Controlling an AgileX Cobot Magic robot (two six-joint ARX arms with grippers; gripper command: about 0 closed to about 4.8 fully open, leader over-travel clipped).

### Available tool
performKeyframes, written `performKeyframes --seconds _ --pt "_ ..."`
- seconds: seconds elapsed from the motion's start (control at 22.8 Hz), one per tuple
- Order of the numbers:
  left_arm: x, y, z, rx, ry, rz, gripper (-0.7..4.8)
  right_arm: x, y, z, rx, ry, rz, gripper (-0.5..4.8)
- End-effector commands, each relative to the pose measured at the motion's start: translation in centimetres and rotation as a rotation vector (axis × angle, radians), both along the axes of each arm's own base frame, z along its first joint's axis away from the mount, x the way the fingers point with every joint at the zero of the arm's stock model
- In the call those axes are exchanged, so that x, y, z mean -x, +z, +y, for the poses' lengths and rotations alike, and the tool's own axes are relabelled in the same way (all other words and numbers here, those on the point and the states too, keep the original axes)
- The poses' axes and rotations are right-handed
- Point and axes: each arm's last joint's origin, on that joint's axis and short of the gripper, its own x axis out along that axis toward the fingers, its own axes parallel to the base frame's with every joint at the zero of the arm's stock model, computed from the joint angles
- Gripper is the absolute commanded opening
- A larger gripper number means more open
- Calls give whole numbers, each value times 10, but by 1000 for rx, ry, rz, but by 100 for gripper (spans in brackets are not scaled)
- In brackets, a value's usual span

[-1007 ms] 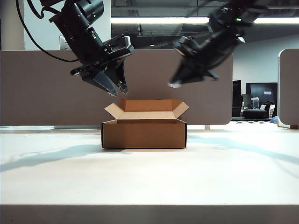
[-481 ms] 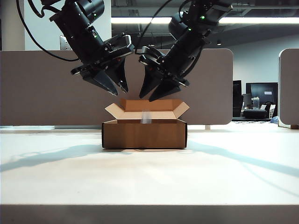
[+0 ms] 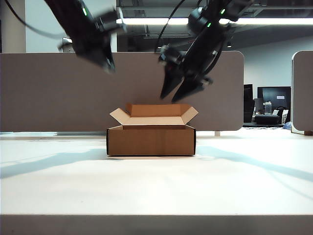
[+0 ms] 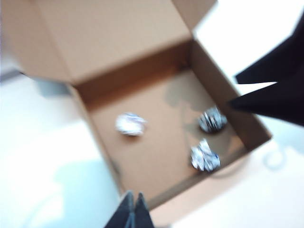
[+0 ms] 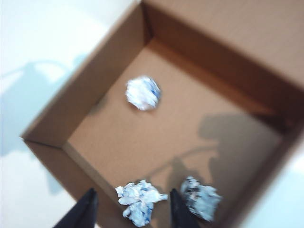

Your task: Pick up all the paper balls on the table and put them in the paper box.

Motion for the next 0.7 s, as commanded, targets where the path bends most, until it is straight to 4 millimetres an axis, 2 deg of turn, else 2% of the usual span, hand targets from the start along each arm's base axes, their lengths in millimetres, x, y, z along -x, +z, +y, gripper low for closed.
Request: performKeyframes --seconds 0.04,0.09,0.13,0.26,0.31,0.39,0.48,0.53,0.57,0.7 --pt "29 37 11 5 21 -87 -6 18 54 -18 -42 -39 -112 109" --pt "39 46 15 -1 17 -94 -6 27 68 -23 -47 -55 -130 73" --pt "59 61 22 -21 -10 -112 -6 46 94 -33 -50 -69 -158 -1" --pt "91 82 34 -33 -23 -148 -6 80 132 -47 -36 -105 -202 -9" --pt "111 95 42 -25 -24 -181 -6 106 156 -56 -18 -141 -243 -9" --pt "136 109 51 -11 -23 -221 -6 131 176 -65 -1 -162 -292 -9" --pt "162 118 60 6 -20 -268 -6 166 199 -77 17 -155 -364 -9" --pt "173 120 64 14 -21 -288 -6 180 207 -81 14 -153 -390 -9" --pt "198 120 73 31 -20 -322 -6 213 221 -91 2 -151 -439 -9" --pt "244 103 90 69 -33 -348 -6 280 228 -112 -26 -156 -518 -9"
